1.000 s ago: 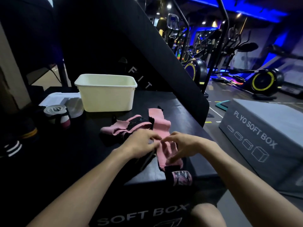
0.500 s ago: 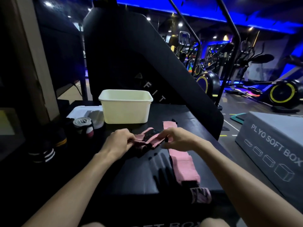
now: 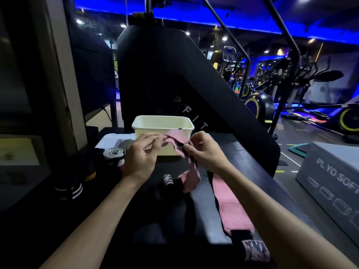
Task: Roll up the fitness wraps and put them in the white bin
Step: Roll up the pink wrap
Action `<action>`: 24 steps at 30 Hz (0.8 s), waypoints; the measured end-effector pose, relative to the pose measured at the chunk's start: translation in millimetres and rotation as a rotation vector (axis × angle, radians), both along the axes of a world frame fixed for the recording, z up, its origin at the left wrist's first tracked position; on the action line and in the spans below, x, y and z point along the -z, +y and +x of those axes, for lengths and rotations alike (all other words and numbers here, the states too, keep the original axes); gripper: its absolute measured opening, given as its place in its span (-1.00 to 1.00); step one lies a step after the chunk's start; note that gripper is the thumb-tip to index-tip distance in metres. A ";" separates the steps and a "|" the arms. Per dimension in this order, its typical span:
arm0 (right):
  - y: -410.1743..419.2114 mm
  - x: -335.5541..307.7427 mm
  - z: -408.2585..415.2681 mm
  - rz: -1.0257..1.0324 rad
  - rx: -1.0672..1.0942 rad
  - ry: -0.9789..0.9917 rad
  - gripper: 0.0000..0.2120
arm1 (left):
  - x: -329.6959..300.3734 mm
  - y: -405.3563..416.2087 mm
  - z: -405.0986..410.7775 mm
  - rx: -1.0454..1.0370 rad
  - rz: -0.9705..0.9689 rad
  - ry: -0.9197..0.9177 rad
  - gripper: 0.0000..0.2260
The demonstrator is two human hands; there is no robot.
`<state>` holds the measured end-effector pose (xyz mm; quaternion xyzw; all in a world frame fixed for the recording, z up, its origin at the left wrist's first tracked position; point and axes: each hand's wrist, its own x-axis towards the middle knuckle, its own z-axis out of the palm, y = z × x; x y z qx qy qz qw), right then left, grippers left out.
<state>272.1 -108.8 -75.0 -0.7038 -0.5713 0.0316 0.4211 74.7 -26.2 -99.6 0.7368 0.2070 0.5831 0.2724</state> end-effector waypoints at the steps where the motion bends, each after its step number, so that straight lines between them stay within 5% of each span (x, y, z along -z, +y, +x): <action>1: -0.3 -2.5 0.9 -0.032 -0.073 0.087 -0.57 | -2.8 0.3 -0.1 -0.008 -0.009 -0.021 -0.72; 3: -1.4 -3.1 1.5 -0.096 -0.219 0.285 -0.49 | -7.9 -0.9 0.7 -0.024 -0.013 -0.047 -0.79; 10: -12.4 4.3 -2.3 0.092 -0.330 0.525 -0.80 | -6.9 3.4 -3.6 -0.095 0.200 0.130 -0.91; 17: -11.4 2.2 -11.6 0.059 -0.446 0.417 -0.71 | -4.4 -1.5 -6.2 -0.122 0.488 0.435 -0.75; 21: -9.7 1.8 -17.1 0.048 -0.449 0.339 -0.67 | -5.3 7.1 -6.7 -0.101 0.429 0.405 -0.84; 24: -12.9 7.6 -14.9 0.000 -0.442 0.242 -0.55 | -10.8 10.5 -7.2 -0.187 0.078 0.226 -0.96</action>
